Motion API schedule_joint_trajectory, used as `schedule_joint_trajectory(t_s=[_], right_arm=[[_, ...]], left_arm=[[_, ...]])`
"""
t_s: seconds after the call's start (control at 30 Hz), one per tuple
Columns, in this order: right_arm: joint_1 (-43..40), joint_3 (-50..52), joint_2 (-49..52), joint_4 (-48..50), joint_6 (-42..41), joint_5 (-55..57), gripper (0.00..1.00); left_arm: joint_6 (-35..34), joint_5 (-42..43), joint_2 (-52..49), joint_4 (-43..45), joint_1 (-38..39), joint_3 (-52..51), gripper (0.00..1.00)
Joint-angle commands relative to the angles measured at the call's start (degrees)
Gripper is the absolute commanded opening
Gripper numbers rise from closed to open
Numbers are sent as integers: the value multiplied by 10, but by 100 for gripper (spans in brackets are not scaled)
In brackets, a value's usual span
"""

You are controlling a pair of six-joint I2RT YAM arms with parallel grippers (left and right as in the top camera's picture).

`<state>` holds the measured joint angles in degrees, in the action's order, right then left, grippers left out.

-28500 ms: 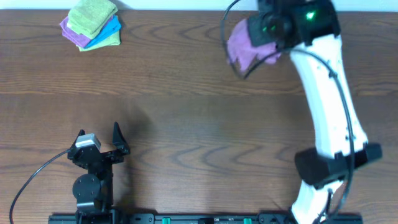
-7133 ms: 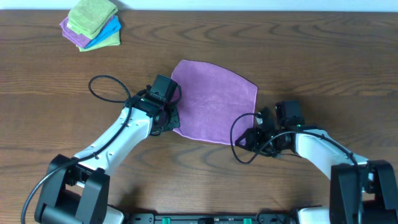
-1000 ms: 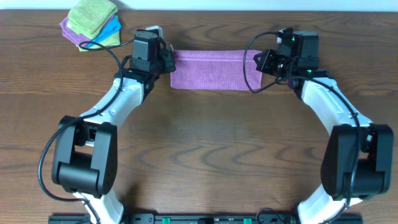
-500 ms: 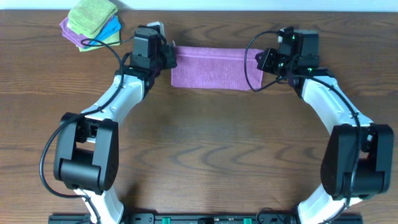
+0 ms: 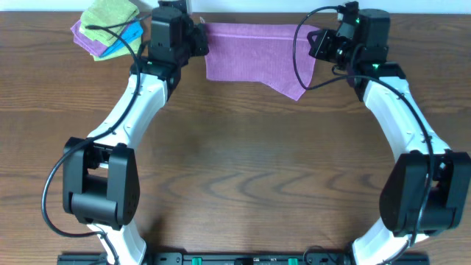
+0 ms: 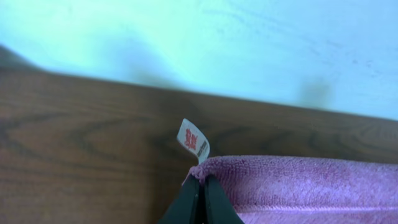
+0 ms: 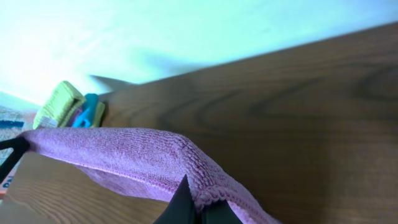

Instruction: Fold the cloth

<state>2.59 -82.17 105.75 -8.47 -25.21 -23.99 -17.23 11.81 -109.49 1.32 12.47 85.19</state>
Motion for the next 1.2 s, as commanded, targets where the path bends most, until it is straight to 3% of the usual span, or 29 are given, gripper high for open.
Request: schedule_joint_trajectory(t_s=[0.0,0.7,0.93,1.17], right_arm=[[-3,-25,7,-1,6,-5,2],[-20,-74,7,-13,30,-29,2],[-20,-74,3,-21,30,-86,2],[-19,-74,-44,-137,80,-88,2]], left_arm=[[32,-3,-4,-17,-6,36,6],[45,1,-2,-46,-6,92,6],[55,1,21,-103,-6,92,5],[57,1,75,-205,-5,92,5]])
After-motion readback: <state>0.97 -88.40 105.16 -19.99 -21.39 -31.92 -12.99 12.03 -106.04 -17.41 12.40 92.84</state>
